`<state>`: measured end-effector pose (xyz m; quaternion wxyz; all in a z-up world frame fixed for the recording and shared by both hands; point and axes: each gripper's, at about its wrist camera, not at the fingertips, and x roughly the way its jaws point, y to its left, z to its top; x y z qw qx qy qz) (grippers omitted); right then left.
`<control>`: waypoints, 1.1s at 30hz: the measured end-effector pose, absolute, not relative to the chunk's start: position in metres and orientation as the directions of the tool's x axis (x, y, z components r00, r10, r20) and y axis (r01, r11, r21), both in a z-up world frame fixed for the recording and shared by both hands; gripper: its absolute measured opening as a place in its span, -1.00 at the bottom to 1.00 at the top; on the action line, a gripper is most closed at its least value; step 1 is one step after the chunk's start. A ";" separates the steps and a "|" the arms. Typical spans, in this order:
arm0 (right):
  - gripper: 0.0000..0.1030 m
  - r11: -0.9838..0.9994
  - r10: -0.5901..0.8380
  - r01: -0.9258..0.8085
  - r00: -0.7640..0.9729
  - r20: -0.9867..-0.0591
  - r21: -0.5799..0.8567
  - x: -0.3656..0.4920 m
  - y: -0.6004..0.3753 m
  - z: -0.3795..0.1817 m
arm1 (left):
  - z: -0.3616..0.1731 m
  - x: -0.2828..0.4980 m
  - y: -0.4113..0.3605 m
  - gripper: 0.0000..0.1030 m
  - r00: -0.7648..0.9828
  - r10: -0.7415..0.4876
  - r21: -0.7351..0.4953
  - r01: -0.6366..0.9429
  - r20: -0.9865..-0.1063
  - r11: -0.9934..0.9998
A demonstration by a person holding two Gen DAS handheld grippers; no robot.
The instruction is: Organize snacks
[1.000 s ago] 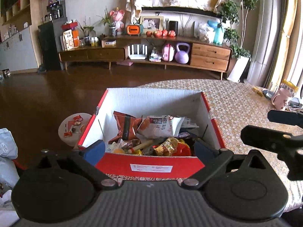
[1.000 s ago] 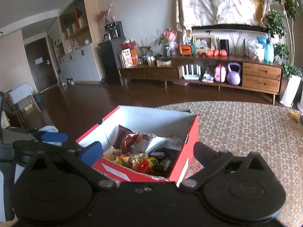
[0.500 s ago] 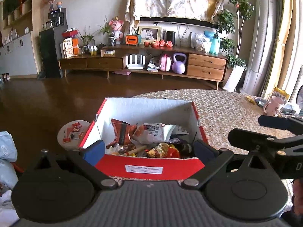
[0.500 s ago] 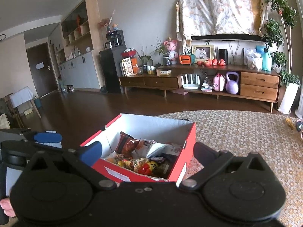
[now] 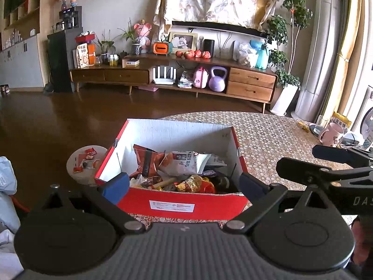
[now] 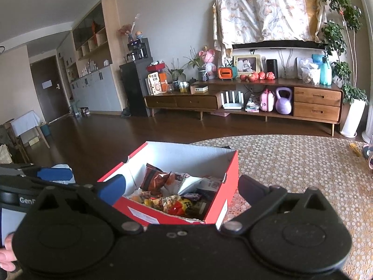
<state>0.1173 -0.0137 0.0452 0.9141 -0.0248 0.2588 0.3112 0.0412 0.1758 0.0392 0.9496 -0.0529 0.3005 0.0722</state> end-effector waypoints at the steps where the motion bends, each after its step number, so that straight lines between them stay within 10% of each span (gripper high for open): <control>1: 1.00 0.805 0.556 -0.582 0.673 -0.488 0.115 0.117 -0.014 0.045 | 0.040 0.040 0.176 0.97 0.809 0.106 -0.060 -0.171 -0.578 0.983; 33: 1.00 0.818 0.542 -0.561 0.672 -0.505 0.131 0.115 -0.018 0.038 | 0.042 0.037 0.174 0.97 0.810 0.099 -0.072 -0.172 -0.578 0.982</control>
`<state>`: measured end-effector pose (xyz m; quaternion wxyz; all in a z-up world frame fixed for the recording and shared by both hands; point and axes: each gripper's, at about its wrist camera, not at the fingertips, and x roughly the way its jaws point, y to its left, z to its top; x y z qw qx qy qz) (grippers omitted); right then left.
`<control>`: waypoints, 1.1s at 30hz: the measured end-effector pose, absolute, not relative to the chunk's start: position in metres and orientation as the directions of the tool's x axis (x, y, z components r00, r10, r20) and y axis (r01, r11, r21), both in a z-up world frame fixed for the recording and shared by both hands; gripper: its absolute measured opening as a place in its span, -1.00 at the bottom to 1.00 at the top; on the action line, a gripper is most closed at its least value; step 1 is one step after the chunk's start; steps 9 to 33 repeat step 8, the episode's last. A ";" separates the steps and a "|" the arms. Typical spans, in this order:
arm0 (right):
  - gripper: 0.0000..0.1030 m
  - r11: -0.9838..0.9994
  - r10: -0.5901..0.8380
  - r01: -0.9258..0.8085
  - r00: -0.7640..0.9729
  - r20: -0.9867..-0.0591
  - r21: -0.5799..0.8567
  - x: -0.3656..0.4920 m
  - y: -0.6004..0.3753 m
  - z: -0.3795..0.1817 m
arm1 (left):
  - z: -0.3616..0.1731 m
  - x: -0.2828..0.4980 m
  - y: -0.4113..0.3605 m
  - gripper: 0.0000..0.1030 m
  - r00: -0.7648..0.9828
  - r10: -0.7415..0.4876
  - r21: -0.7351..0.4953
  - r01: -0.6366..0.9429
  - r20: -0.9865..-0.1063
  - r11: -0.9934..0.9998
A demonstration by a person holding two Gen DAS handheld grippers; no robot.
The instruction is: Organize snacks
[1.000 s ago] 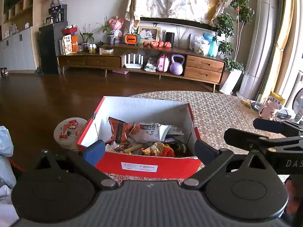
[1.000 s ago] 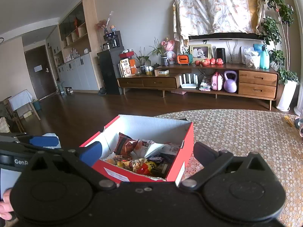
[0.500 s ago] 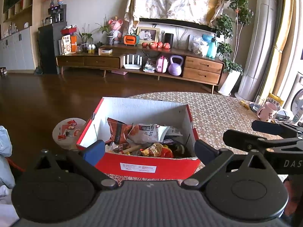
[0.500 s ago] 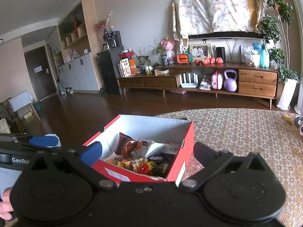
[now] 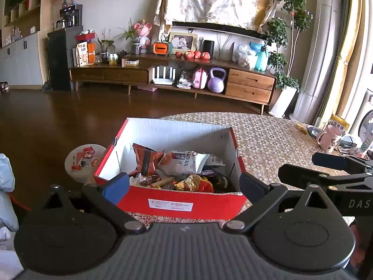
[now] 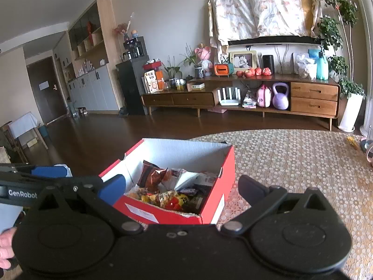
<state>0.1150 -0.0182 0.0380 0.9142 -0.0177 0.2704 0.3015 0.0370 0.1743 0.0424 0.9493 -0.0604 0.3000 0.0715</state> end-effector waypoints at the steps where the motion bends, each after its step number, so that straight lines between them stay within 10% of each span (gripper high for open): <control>1: 1.00 0.818 0.540 -0.559 0.671 -0.507 0.131 0.115 -0.019 0.037 | 0.042 0.037 0.174 0.97 0.808 0.100 -0.073 -0.174 -0.580 0.982; 33: 1.00 0.826 0.530 -0.546 0.671 -0.518 0.138 0.116 -0.025 0.032 | 0.038 0.040 0.175 0.97 0.799 0.107 -0.080 -0.190 -0.592 0.978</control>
